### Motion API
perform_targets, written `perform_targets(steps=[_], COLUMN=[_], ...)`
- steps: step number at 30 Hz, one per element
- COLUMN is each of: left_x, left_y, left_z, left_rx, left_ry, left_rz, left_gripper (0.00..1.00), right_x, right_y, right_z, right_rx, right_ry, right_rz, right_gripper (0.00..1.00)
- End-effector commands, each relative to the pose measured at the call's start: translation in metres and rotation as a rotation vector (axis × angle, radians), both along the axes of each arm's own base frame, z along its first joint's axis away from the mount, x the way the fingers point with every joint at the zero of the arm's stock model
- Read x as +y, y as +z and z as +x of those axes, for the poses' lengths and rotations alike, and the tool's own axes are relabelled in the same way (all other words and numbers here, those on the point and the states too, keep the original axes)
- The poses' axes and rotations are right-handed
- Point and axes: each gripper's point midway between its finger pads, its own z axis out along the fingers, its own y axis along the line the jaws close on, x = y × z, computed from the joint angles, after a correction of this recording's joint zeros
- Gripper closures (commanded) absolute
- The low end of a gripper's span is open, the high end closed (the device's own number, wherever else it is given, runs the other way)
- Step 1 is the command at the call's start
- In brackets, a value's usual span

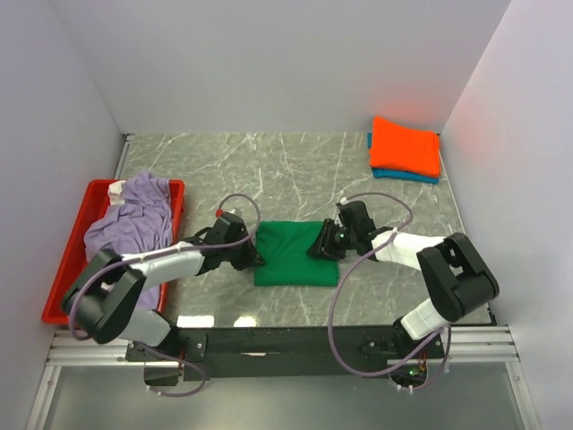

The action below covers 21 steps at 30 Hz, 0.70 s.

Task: Fold and stack the t-shirts
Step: Fold the tshirt

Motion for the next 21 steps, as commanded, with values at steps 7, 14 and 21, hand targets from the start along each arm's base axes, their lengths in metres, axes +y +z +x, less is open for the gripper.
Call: perform_targets(steps=[7,14,21], left_x=[-0.009,-0.016,0.001], left_y=[0.069,0.057,0.025], left_z=[0.034,0.068,0.119], left_rx=[-0.177,-0.171,-0.118], left_ry=[0.013,0.022,0.089], left_rz=[-0.029,0.041,0.083], left_gripper=[0.99,0.99,0.99], right_x=[-0.007,0.0,-0.011], right_y=[0.047,0.051,0.012], right_z=[0.015,0.05,0.089], right_rx=[-0.14,-0.148,-0.049], right_ry=[-0.019,-0.023,-0.055], right_rz=[-0.033,-0.041,-0.055], right_gripper=[0.6,0.6,0.63])
